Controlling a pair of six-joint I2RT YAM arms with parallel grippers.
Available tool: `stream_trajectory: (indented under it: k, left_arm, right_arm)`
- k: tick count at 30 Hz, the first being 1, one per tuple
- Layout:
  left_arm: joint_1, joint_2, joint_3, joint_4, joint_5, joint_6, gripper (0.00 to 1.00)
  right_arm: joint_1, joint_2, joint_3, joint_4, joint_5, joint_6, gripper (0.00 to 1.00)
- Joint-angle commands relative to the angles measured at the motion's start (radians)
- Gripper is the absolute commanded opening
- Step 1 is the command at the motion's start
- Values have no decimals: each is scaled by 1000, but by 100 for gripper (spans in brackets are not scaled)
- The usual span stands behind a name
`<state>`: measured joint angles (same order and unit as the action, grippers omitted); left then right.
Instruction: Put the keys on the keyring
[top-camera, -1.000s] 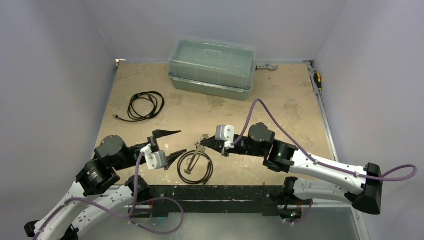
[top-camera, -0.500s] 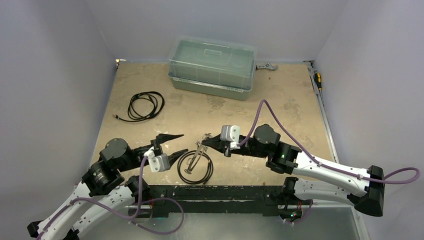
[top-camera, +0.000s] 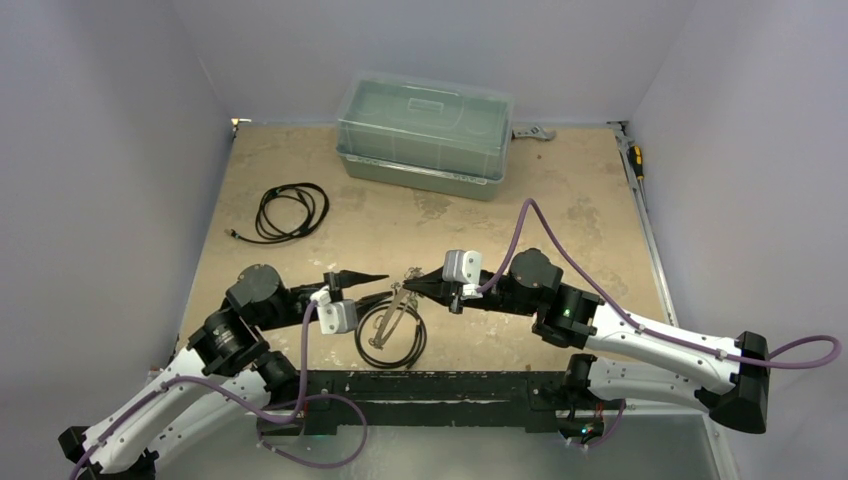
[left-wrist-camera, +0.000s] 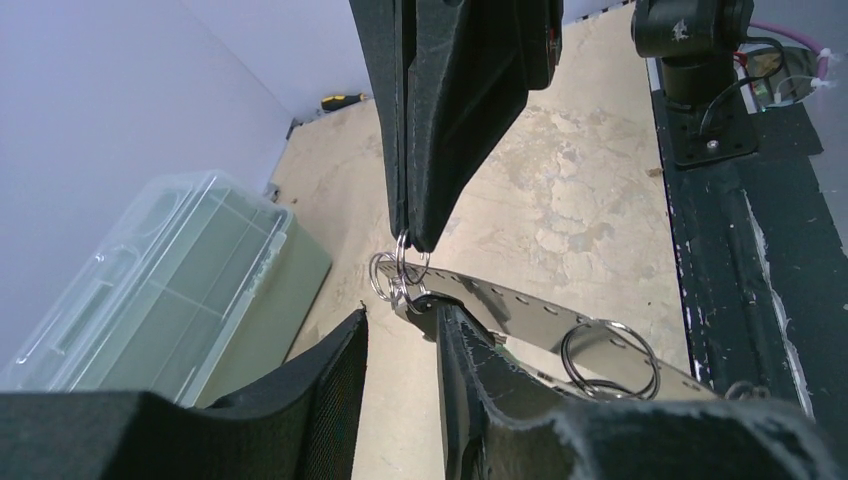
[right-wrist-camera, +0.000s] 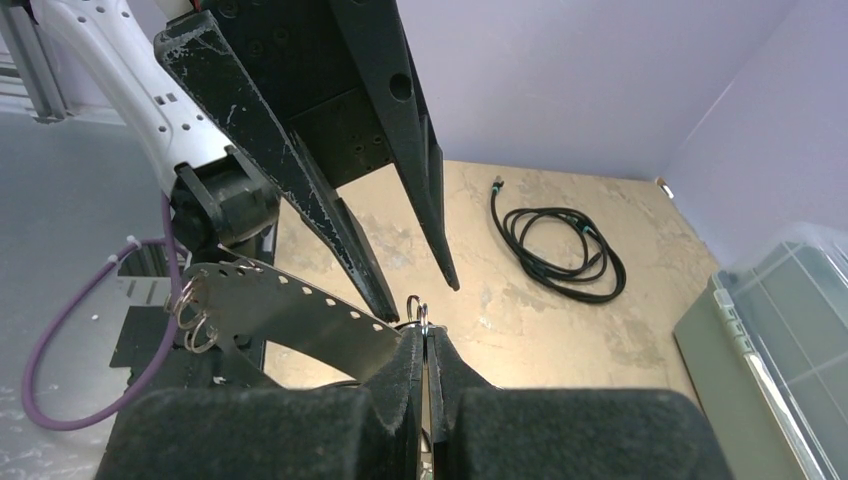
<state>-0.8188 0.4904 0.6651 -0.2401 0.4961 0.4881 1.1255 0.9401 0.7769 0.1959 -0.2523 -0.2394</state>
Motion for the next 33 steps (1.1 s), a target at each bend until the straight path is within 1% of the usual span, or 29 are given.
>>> stream_trajectory:
  k: [1, 5, 17, 21, 26, 33]
  left_arm:
    - [-1, 13, 5, 64, 40, -19, 29]
    - [0, 20, 5, 61, 50, -23, 27]
    - [-1, 43, 8, 76, 57, -24, 11]
    - [-1, 49, 13, 74, 60, -16, 0]
    - [-1, 56, 29, 53, 67, 9, 0]
    - [-1, 80, 79, -33, 74, 62, 0]
  right_arm:
    - [0, -23, 1, 69, -7, 8, 0]
    - [0, -25, -1, 70, -7, 8, 0]
    - [0, -19, 3, 65, -12, 8, 0]
    - [0, -17, 5, 61, -13, 6, 0]
    - [0, -7, 11, 56, -12, 5, 0]
    - [0, -1, 13, 60, 15, 10, 0]
